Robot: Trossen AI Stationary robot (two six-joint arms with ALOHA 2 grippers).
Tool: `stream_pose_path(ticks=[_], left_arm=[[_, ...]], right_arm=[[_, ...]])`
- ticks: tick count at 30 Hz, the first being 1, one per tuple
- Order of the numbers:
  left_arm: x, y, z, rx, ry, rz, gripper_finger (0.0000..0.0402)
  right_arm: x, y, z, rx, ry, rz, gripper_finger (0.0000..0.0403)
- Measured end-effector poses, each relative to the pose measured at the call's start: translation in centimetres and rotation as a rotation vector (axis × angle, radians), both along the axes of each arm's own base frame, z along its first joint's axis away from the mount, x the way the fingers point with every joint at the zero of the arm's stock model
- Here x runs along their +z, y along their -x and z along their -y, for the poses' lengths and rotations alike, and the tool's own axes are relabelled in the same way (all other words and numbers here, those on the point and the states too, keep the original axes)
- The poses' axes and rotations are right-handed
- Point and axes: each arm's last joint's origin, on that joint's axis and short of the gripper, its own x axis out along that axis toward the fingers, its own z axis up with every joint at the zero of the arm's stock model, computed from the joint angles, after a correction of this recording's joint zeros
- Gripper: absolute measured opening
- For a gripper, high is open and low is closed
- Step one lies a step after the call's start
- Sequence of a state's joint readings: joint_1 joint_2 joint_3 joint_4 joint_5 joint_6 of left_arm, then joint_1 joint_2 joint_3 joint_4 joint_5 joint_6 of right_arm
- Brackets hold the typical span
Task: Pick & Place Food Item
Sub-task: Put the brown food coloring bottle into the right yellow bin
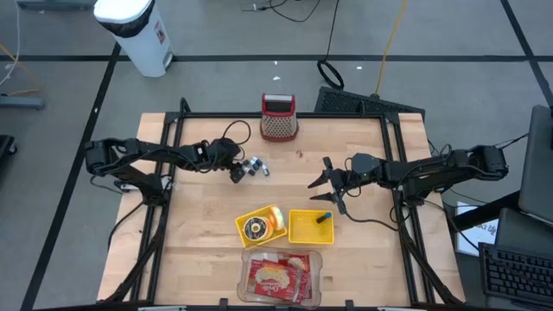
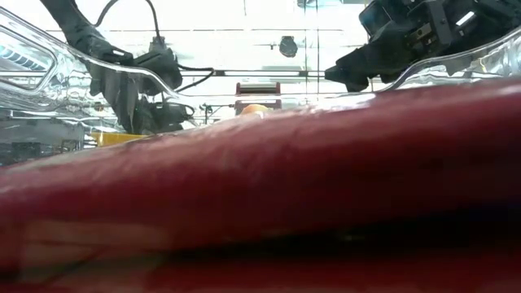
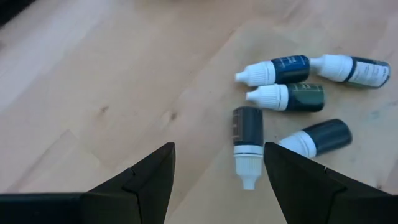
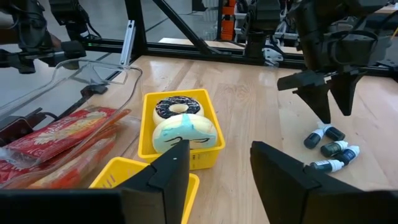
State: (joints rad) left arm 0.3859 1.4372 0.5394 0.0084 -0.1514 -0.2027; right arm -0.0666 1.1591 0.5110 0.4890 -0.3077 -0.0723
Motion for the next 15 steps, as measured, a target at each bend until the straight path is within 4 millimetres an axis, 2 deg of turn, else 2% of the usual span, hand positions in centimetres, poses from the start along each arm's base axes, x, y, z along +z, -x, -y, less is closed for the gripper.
stream_pose_path(ticks=[8, 15], left_arm=[[0.0, -0.2, 0.1, -0.048, 0.015, 0.013, 0.0248], [-1.9, -0.6, -0.1, -0.031, 0.04, -0.037, 0.0248]], right_arm=[[0.0, 0.0, 0.0, 0.0, 0.0, 0.001, 0.0155], [0.1, 0.0, 0.0, 0.001, 0.0, 0.009, 0.0155]])
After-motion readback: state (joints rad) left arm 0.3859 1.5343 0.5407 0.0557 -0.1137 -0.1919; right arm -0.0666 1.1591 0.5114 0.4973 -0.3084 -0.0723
